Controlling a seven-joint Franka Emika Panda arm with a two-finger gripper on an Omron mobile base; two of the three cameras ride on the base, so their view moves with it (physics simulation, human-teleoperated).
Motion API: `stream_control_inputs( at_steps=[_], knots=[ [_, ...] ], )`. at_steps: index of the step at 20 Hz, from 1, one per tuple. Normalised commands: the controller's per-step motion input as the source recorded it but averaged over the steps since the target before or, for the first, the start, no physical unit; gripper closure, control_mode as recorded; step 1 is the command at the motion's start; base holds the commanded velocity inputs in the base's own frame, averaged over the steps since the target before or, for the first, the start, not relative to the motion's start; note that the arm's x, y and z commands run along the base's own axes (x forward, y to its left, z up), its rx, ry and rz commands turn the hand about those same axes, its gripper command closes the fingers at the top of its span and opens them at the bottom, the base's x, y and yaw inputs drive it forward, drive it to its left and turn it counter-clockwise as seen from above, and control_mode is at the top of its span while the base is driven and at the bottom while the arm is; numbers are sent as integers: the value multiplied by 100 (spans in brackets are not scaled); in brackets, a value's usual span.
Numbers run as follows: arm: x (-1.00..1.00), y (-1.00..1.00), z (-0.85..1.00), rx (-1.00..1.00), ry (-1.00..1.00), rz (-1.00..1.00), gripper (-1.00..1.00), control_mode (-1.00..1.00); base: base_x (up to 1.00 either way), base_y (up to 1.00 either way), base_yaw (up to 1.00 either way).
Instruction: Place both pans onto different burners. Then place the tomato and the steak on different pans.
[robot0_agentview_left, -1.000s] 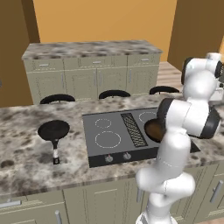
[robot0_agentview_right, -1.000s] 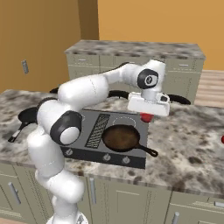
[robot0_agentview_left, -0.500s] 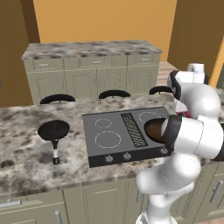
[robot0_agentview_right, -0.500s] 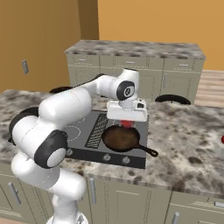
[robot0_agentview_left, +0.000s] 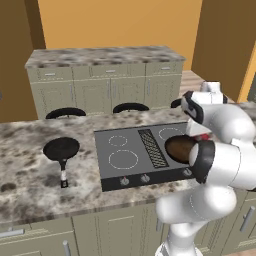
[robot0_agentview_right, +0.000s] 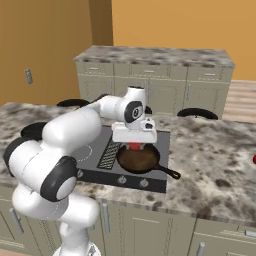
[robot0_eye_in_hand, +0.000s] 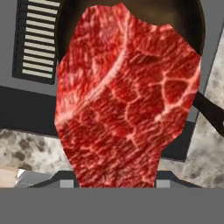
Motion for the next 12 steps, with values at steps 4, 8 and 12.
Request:
stream_control_inputs(
  at_steps=[4, 8, 12],
  knots=[
    [29, 19, -24, 0, 0, 4, 100, -100, 0, 0, 0],
    [39, 3, -26, 0, 0, 3, 100, -100, 0, 0, 0],
    [34, 0, -34, 0, 0, 4, 100, -100, 0, 0, 0]
  ],
)
